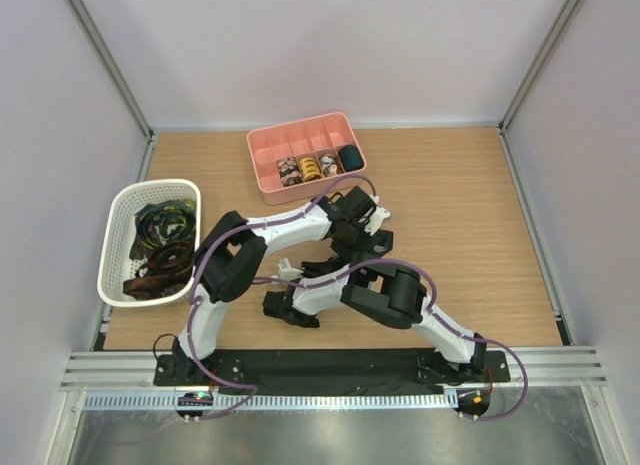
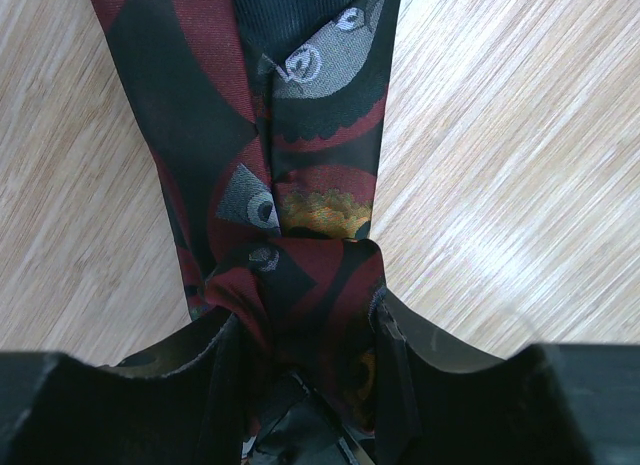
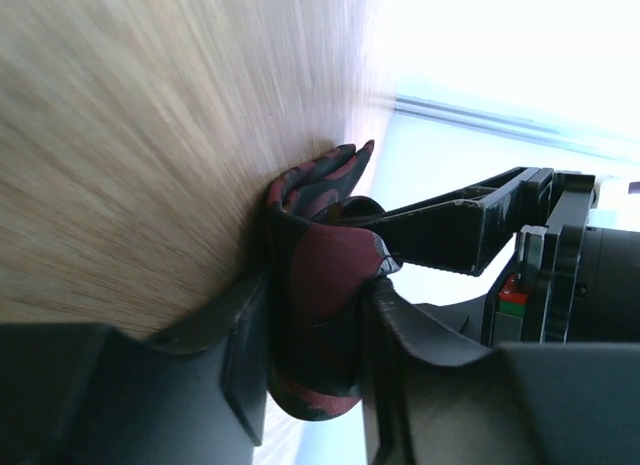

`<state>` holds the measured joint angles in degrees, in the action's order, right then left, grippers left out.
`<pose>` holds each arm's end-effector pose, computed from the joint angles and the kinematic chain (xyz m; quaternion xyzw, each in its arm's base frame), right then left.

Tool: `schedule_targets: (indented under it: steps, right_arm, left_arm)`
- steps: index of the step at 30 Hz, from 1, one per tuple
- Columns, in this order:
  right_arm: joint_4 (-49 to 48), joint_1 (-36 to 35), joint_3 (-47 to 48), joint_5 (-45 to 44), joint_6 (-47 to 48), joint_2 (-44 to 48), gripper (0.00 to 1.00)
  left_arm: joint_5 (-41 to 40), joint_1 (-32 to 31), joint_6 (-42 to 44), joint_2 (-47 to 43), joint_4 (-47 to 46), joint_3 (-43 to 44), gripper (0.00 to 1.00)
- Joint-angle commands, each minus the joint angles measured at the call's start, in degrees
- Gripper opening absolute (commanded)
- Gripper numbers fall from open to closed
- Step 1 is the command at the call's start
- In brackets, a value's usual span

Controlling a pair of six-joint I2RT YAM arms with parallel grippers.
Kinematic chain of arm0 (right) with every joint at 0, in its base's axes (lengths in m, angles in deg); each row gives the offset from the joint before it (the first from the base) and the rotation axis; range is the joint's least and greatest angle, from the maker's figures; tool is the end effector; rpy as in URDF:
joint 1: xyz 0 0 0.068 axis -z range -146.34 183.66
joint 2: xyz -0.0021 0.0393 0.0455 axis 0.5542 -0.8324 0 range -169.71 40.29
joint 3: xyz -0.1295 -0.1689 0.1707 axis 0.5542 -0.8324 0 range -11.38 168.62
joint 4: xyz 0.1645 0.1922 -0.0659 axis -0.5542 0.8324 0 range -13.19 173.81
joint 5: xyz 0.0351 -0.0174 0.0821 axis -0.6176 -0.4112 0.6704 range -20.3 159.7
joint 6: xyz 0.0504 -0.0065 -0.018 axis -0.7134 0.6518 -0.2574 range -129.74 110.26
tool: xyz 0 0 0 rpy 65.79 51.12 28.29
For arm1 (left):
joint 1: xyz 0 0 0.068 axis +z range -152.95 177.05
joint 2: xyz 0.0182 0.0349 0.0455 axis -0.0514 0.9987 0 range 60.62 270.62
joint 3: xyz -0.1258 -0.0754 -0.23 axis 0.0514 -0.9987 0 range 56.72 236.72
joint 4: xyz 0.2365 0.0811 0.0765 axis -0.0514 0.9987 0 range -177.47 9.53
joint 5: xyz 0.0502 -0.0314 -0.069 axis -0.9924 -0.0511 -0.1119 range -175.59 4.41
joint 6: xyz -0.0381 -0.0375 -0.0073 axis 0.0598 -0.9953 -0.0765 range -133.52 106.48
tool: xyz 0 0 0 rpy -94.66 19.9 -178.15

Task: Roll the ties
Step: Roll the tie

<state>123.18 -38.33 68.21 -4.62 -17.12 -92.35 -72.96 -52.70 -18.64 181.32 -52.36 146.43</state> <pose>0.1502 0.3511 0.0655 -0.4664 0.6448 -0.5051 0.3341 0.2781 -0.3406 0.1663 0.3903 0.8909 -0.1903 0.1330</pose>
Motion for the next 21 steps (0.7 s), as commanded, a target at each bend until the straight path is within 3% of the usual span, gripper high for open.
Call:
schedule_targets:
  steps: [1, 12, 21]
  right_arm:
    - [-1.4, 1.4, -2.2, 10.7, -2.2, -1.4, 0.42]
    - [-1.2, 1.5, -2.9, 9.2, -1.9, -2.4, 0.56]
    - [-0.1, 1.3, -2.1, 6.3, -1.9, -3.6, 0.6]
  left_arm:
    - [0.3, -0.1, 0.8, 3.0, 14.9, -1.0, 0.27]
    - [-1.2, -0.1, 0.8, 2.4, 24.9, 3.4, 0.27]
    - [1.4, -0.2, 1.8, 4.4, 30.1, 5.2, 0.27]
